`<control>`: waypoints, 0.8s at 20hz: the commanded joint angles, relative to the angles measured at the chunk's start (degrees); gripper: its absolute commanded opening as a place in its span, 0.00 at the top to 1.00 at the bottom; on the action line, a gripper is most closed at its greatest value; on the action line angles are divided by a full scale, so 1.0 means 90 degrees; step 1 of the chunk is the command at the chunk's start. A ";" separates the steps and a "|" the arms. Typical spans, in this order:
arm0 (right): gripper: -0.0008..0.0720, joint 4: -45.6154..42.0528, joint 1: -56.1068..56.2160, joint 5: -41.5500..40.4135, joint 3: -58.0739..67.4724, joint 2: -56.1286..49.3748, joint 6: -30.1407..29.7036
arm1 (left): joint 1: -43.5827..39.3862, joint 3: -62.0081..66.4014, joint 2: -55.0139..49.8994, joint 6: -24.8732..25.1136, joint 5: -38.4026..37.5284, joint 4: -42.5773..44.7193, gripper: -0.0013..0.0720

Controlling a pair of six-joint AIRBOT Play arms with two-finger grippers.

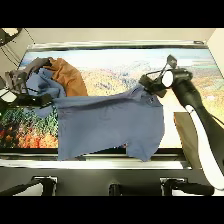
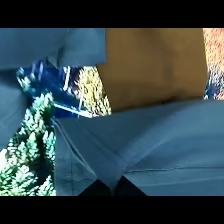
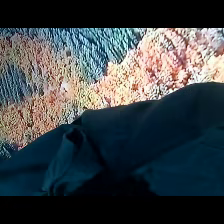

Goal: Fold the shirts.

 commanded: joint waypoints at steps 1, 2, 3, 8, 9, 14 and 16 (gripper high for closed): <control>0.51 0.0561 0.0000 0.0000 0.0036 -0.0342 0.0143 | -0.0032 -0.0022 -0.0267 0.0005 -0.0083 -0.0194 0.76; 0.38 0.0556 0.0000 0.0206 0.0112 -0.0231 -0.0056 | 0.0019 0.0041 -0.0257 0.0000 -0.0296 -0.0180 0.42; 0.37 0.0561 0.0000 0.0418 0.0155 -0.0056 -0.0299 | 0.0102 0.0107 -0.0255 -0.0002 -0.0532 -0.0182 0.25; 0.21 0.0512 -0.0748 0.2242 0.0155 0.1248 -0.1384 | 0.0452 -0.0095 -0.0180 0.0002 -0.1676 -0.0182 0.24; 0.21 0.0505 -0.1056 0.2783 0.0155 0.1457 -0.1632 | 0.0474 -0.0255 -0.0107 0.0000 -0.1739 -0.0182 0.24; 0.29 -0.0070 -0.2463 0.4930 0.0005 0.1773 -0.3441 | 0.0474 -0.1916 0.0991 -0.0024 -0.2062 -0.0231 0.25; 0.32 0.0063 -0.2897 0.4891 -0.0430 0.1773 -0.3713 | 0.0491 -0.2710 0.1695 -0.0024 -0.2118 -0.0168 0.25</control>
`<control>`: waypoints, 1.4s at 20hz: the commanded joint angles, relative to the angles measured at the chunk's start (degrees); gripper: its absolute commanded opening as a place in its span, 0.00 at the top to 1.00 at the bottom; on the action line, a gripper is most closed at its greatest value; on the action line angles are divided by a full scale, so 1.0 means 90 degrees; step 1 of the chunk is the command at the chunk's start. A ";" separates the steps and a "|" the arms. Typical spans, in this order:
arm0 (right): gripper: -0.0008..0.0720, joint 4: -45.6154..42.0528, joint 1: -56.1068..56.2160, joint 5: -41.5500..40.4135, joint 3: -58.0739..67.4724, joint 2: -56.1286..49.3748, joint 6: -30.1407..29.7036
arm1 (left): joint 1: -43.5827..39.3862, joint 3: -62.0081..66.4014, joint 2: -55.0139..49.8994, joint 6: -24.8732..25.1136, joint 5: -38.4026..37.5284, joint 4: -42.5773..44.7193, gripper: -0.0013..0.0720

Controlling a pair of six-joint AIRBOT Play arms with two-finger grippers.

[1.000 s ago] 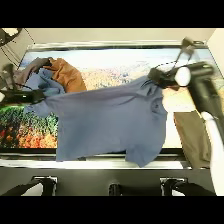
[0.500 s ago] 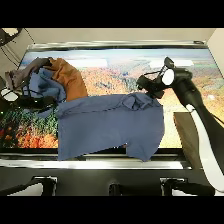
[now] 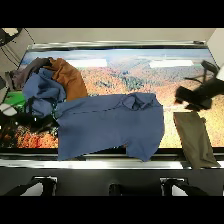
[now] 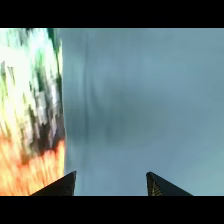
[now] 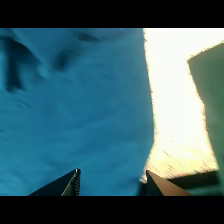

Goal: Fold the shirts.

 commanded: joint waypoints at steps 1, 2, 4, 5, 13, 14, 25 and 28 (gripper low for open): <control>0.32 -0.0036 -0.0772 0.0646 -0.0590 0.0107 -0.0991 | 0.0024 -0.1277 0.1090 -0.0015 -0.0294 0.0073 0.25; 0.33 0.0005 -0.0811 0.0435 -0.0821 0.0104 -0.0984 | 0.0024 -0.1528 0.1341 -0.0015 -0.0345 0.0083 0.25; 0.36 0.0185 -0.0792 -0.0143 -0.1260 0.0100 -0.0988 | 0.0024 -0.1899 0.1671 -0.0044 -0.0432 0.0141 0.25; 0.36 0.0333 -0.0792 -0.0379 -0.1469 0.0100 -0.1022 | 0.0024 -0.2008 0.1710 -0.0126 -0.0520 0.0301 0.25; 0.36 0.0755 -0.0792 -0.0811 -0.1904 -0.0231 -0.1302 | 0.0017 -0.2467 0.1656 -0.0109 -0.0544 0.0826 0.27; 0.36 0.0750 -0.0792 -0.0818 -0.1906 -0.0245 -0.1345 | 0.0017 -0.2594 0.1656 -0.0036 -0.0525 0.0770 0.27; 0.36 0.0748 -0.0792 -0.1093 -0.1911 -0.0243 -0.1447 | -0.0029 -0.2657 0.0984 0.0155 -0.0306 0.0282 0.35; 0.36 0.0748 -0.0792 -0.1088 -0.1911 -0.0243 -0.1445 | -0.0029 -0.2657 0.0726 0.0151 -0.0153 0.0257 0.36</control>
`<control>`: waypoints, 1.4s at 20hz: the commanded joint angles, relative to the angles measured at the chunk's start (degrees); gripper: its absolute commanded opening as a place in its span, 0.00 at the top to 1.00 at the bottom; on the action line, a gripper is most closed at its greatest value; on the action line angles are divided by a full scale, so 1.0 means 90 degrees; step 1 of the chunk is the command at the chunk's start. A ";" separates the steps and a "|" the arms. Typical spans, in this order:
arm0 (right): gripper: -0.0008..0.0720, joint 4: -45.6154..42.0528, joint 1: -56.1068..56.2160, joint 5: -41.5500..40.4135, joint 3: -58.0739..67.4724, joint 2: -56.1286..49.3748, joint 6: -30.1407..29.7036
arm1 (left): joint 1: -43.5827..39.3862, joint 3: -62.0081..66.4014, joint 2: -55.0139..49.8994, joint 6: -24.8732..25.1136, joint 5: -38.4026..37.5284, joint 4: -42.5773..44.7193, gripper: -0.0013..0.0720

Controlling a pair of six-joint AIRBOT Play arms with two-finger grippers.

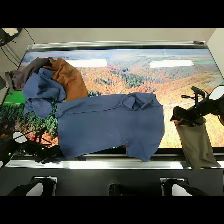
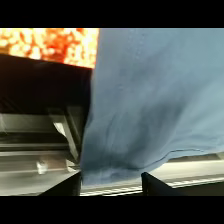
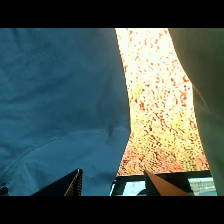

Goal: Fold the shirts.

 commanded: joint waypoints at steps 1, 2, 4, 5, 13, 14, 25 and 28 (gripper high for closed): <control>0.36 0.0005 -0.0002 0.0000 -0.0005 -0.0002 -0.0002 | -0.0005 -0.0024 -0.0255 0.0027 0.0323 0.0041 0.45; 0.36 0.0007 -0.0002 0.0000 -0.0027 -0.0005 -0.0005 | -0.0005 -0.0024 -0.0255 0.0027 0.0369 0.0041 0.58; 0.36 0.0010 -0.0002 -0.0010 -0.0221 -0.0005 -0.0041 | -0.0005 -0.0022 -0.0253 0.0029 0.0437 0.0041 0.91; 0.35 0.0017 -0.0002 -0.0056 -0.0384 -0.0005 -0.0092 | -0.0005 -0.0022 -0.0250 0.0032 0.0461 0.0044 0.95; 0.30 0.0204 -0.0002 -0.0546 -0.1083 -0.0595 -0.0408 | -0.0002 0.0029 -0.0036 0.0204 0.0602 0.0049 0.96; 0.30 0.0204 -0.0002 -0.0668 -0.1081 -0.0682 -0.0427 | -0.0005 0.0029 0.0051 0.0199 0.0593 0.0049 0.96; 0.41 0.1149 -0.0002 -0.1406 -0.1078 -0.1598 -0.0714 | -0.0002 0.0068 0.0544 0.0199 0.0556 0.0046 0.95; 0.93 0.1161 -0.0002 -0.1190 -0.0950 -0.1586 -0.0792 | -0.0002 0.0338 0.0546 0.0226 0.0512 0.0114 0.95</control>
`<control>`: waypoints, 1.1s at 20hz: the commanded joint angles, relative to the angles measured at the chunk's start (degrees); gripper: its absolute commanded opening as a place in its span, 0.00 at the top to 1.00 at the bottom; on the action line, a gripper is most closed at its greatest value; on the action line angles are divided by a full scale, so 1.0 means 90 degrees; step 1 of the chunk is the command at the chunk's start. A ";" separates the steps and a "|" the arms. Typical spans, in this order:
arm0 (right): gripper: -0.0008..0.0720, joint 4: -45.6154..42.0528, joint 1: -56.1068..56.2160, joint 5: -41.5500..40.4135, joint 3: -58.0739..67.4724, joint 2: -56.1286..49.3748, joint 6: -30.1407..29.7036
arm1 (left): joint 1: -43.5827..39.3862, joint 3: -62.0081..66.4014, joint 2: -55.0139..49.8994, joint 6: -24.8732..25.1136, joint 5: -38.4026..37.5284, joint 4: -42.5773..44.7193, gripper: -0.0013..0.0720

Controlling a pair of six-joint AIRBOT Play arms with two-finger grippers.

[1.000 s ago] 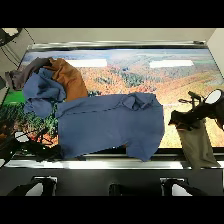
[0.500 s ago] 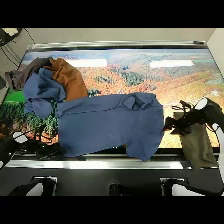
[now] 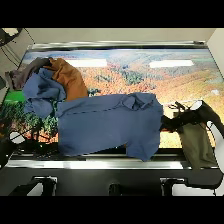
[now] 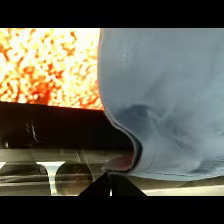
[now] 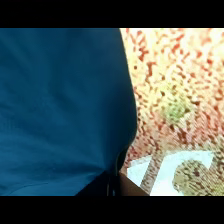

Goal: Fold the shirts.

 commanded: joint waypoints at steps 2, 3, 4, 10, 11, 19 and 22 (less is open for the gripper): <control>0.94 0.0148 0.0005 0.0376 0.0476 0.0134 -0.0432 | 0.0005 0.0860 0.0083 0.0022 -0.0236 0.0318 0.96; 0.94 0.0180 0.0005 0.0415 0.0804 0.0369 -0.0515 | 0.0005 0.1411 0.0197 0.0015 -0.0289 0.0444 0.96; 0.94 0.0182 0.0002 0.0338 0.1195 0.0670 -0.0525 | 0.0007 0.2038 0.0350 -0.0012 -0.0279 0.0508 0.96; 0.93 0.0177 0.0000 -0.2380 0.4136 0.3628 -0.0522 | 0.0051 0.7361 0.1246 -0.0882 0.0622 0.0653 0.95; 0.93 0.0117 -0.0002 -0.2980 0.4393 0.4192 -0.0522 | 0.0051 0.8046 0.1358 -0.1035 0.0855 0.0726 0.95; 0.93 -0.0580 0.0000 -0.3007 0.4510 0.6496 -0.0279 | 0.0051 0.9163 0.2242 -0.1469 0.1073 0.0743 0.95; 0.93 -0.0692 -0.0002 -0.2810 0.4520 0.6547 -0.0107 | 0.0051 0.9160 0.2212 -0.1467 0.1069 0.0743 0.95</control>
